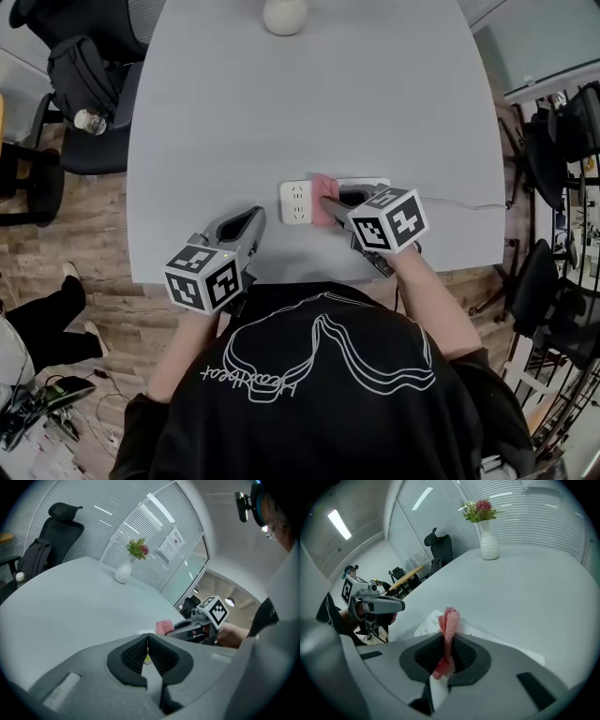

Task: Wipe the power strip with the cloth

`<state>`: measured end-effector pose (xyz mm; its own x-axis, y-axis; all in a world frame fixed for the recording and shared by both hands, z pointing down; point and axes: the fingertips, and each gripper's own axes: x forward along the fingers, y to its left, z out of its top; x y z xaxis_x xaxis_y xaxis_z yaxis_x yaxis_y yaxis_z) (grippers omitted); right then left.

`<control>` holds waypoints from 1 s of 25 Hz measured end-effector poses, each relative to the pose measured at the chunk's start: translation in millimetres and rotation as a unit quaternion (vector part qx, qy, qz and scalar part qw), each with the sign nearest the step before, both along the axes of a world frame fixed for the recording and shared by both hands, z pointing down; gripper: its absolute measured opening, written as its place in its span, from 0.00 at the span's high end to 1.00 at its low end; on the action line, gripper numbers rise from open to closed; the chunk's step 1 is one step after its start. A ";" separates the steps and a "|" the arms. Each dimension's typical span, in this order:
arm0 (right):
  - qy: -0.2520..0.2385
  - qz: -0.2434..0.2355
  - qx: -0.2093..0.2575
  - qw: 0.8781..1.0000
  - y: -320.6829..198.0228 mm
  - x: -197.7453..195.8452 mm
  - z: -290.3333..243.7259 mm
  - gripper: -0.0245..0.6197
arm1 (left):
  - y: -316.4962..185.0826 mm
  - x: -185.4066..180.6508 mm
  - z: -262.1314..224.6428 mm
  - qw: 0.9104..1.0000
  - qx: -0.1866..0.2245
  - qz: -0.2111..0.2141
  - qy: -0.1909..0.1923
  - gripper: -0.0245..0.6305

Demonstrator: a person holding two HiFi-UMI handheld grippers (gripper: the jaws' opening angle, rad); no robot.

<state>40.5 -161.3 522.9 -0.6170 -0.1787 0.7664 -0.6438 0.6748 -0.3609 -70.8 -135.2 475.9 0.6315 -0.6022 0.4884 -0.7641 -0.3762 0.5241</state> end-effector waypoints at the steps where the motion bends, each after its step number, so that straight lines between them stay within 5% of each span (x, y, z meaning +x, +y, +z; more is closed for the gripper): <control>1: 0.001 0.005 0.000 1.000 0.2 5.5 0.1 0.89 | 0.5 2.8 0.2 1.000 0.000 0.003 0.000 0.94; 25: 0.023 0.138 0.003 0.990 -5.6 132.2 1.3 0.89 | 6.9 37.1 -1.5 0.999 0.003 0.047 -0.002 0.94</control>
<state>172.7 -166.9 524.2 -0.5076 -0.3400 0.7917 -0.8201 0.4723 -0.3230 -33.7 -128.3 474.4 0.6836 -0.5425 0.4883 -0.7273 -0.4496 0.5186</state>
